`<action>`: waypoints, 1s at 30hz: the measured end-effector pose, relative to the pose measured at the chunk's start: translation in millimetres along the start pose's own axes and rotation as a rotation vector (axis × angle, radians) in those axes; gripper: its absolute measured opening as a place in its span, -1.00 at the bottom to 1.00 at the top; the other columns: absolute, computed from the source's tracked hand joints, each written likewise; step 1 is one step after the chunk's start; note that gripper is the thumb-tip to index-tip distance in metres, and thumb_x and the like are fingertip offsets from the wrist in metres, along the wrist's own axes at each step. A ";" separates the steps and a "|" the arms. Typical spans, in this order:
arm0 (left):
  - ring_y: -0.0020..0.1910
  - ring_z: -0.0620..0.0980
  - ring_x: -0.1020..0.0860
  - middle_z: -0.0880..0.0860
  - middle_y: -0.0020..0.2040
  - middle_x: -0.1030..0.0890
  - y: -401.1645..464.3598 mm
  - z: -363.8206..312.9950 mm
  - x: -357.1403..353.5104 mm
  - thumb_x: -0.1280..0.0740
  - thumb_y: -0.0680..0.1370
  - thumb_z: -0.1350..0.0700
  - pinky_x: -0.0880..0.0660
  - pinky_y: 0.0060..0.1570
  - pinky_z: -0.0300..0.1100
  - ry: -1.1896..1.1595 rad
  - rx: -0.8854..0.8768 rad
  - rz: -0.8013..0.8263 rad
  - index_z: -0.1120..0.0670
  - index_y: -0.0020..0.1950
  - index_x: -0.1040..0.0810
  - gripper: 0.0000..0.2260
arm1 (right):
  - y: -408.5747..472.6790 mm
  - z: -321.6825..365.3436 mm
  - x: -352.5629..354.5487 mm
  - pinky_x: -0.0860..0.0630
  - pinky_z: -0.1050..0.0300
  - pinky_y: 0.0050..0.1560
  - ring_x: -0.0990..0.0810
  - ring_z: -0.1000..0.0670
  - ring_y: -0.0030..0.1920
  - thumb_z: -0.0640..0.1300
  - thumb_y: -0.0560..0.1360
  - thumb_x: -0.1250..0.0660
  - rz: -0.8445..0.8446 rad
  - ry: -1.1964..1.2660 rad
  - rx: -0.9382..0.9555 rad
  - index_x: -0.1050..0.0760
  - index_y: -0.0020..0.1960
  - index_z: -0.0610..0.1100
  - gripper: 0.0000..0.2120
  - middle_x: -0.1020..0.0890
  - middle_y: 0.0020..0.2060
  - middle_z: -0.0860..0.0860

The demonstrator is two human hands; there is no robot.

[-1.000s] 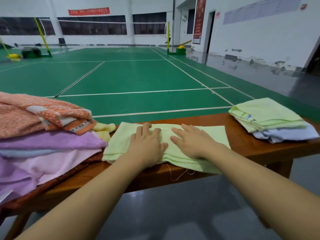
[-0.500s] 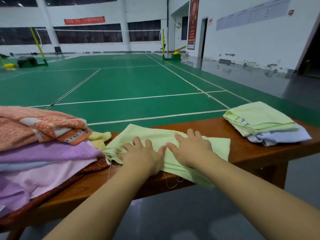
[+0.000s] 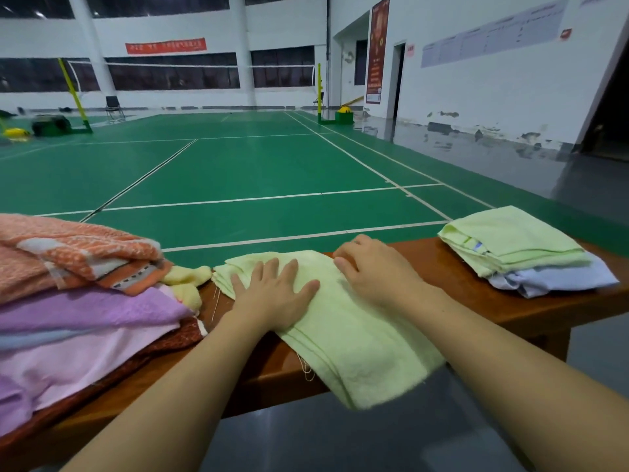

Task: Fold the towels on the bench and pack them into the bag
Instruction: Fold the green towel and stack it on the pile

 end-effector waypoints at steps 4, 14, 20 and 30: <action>0.64 0.03 0.12 -0.07 0.67 0.09 13.5 2.7 -1.7 0.16 0.55 -0.47 0.20 0.52 0.31 0.081 -0.127 0.037 -0.22 0.64 0.07 -0.30 | 0.3 13.9 -46.7 0.01 0.03 0.59 -0.03 0.16 0.59 0.21 0.68 -0.04 0.312 0.161 0.257 -0.28 0.56 0.12 -0.52 -0.14 0.60 0.19; 0.64 0.07 0.09 0.01 0.67 0.05 30.8 6.6 20.4 0.01 0.57 -0.45 0.07 0.54 0.32 0.087 -0.060 -0.048 -0.15 0.64 -0.03 -0.29 | 0.0 13.6 -73.3 0.18 -0.15 0.60 0.19 -0.03 0.63 0.20 0.69 0.18 0.321 -0.017 -0.109 0.09 0.65 0.06 -0.43 0.13 0.64 0.04; 0.44 0.29 -0.31 0.27 0.50 -0.27 14.2 20.4 37.5 -0.14 0.59 -0.36 -0.31 0.37 0.09 0.030 0.201 -0.039 0.21 0.53 -0.24 -0.25 | -1.7 18.1 -77.8 0.25 -0.22 0.57 0.26 -0.12 0.62 0.18 0.69 0.09 0.375 0.083 -0.268 0.08 0.65 0.02 -0.42 0.17 0.64 -0.02; -0.23 0.04 -0.48 -0.01 -0.26 -0.45 -16.5 33.9 40.0 -0.28 0.46 -0.46 -0.39 -0.21 -0.12 -0.012 0.196 -0.001 0.06 -0.24 -0.37 -0.43 | -16.1 -21.1 -7.9 -0.42 0.01 -0.11 -0.54 -0.12 -0.10 0.44 0.52 -0.14 0.220 -0.176 -0.327 -0.45 -0.14 -0.07 -0.45 -0.56 -0.15 0.01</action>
Point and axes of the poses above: each hand's wrist, its own y-axis towards the middle knuckle, its own x-axis out of the back of the hand, z = x × y, the point moved 8 cm from there along y, towards the middle knuckle
